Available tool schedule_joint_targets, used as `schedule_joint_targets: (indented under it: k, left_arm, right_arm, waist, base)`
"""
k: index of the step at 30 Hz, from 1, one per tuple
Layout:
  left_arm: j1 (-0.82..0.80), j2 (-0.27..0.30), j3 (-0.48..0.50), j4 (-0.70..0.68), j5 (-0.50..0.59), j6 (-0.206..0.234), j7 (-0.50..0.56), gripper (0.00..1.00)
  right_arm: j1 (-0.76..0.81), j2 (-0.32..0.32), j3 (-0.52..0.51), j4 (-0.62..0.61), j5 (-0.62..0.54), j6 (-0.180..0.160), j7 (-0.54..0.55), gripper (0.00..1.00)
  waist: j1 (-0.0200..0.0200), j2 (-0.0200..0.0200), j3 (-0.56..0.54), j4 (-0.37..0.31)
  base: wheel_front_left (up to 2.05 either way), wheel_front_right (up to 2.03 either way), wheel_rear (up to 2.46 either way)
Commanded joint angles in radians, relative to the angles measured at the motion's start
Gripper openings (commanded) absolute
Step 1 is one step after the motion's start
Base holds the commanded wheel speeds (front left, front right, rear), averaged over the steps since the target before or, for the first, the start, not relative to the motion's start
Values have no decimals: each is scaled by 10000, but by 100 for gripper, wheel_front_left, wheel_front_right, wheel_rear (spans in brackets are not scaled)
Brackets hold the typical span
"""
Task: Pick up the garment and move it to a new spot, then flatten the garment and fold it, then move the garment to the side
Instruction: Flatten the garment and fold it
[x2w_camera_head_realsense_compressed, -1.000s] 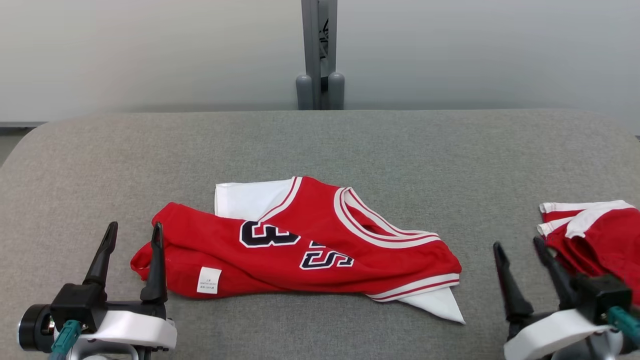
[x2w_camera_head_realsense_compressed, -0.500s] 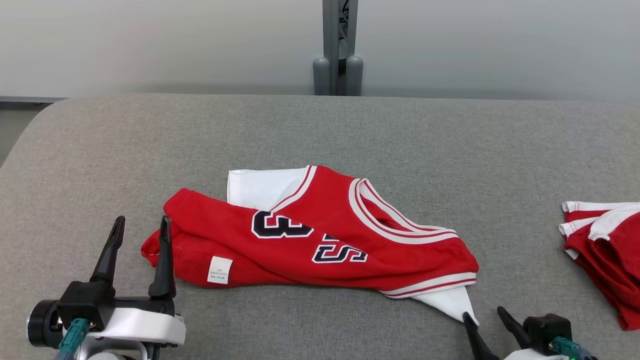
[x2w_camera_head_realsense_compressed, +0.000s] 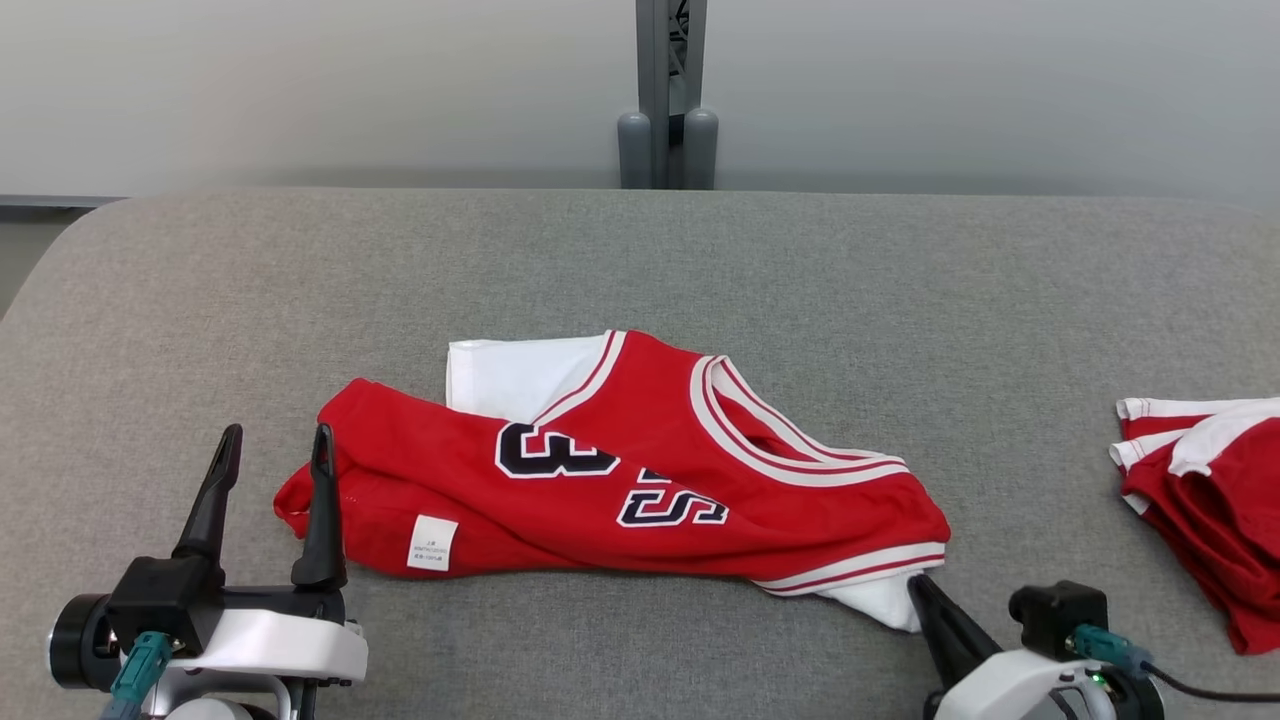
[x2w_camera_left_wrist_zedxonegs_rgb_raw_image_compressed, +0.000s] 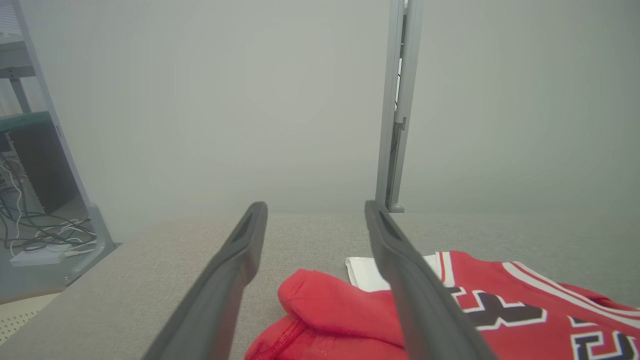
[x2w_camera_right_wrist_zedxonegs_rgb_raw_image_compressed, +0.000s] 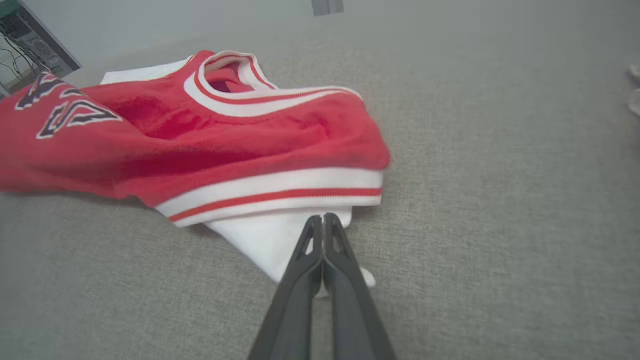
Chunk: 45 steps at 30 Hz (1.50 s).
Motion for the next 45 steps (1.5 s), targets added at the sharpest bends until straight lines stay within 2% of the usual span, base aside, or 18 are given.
schedule_joint_targets:
  k: [1,5,9,17,20,27,28,29,30,38,45]
  left_arm:
    - [-10,15,56,-37,86,-10,-31,100]
    - [35,25,144,-65,132,-40,-31,100]
    - [2,33,221,-121,208,-40,-32,100]
    - [-10,54,347,-200,280,-61,-32,100]
    - [-34,51,352,-247,323,-68,-32,100]
    - [-106,69,389,-330,386,-64,-32,100]
    - [-85,76,403,-332,389,-61,-32,100]
    - [-60,83,407,-337,396,-57,-32,100]
    - [-36,84,397,-334,410,-63,-32,100]
    - [127,100,316,-254,442,-67,-32,100]
    - [389,117,203,-151,403,-78,-10,100]
  right_arm:
    - [-75,-62,92,-278,261,1,127,0]
    - [96,-134,289,-1753,693,2,369,0]
    - [212,-451,96,-3444,433,2,517,0]
    - [381,-317,-426,-5864,159,1,817,0]
    - [445,-289,-718,-6162,-58,2,820,0]
    - [648,-131,-1210,-5723,-490,2,12,0]
    - [649,-110,-1267,-5639,-526,2,-47,6]
    - [628,-95,-1323,-5588,-570,2,-121,45]
    - [564,-94,-1421,-5549,-688,2,-219,100]
    - [645,-58,-1958,-4766,-1748,2,-464,100]
    - [1015,-57,-2180,-4404,-1987,1,-452,100]
  waist:
    - [0,0,-20,-31]
    - [0,0,13,-146]
    - [0,0,72,-256]
    - [0,0,58,-384]
    - [0,0,102,-413]
    - [0,0,191,-441]
    - [0,0,189,-463]
    - [0,0,189,-489]
    - [0,0,186,-513]
    - [0,0,-16,-616]
    - [0,0,-369,-641]
  base:
    - [0,0,0]
    - [0,0,0]
    - [0,0,0]
    - [0,0,0]
    - [0,0,0]
    - [0,0,0]
    - [0,0,0]
    - [0,0,0]
    - [0,0,0]
    - [0,0,0]
    - [0,0,0]
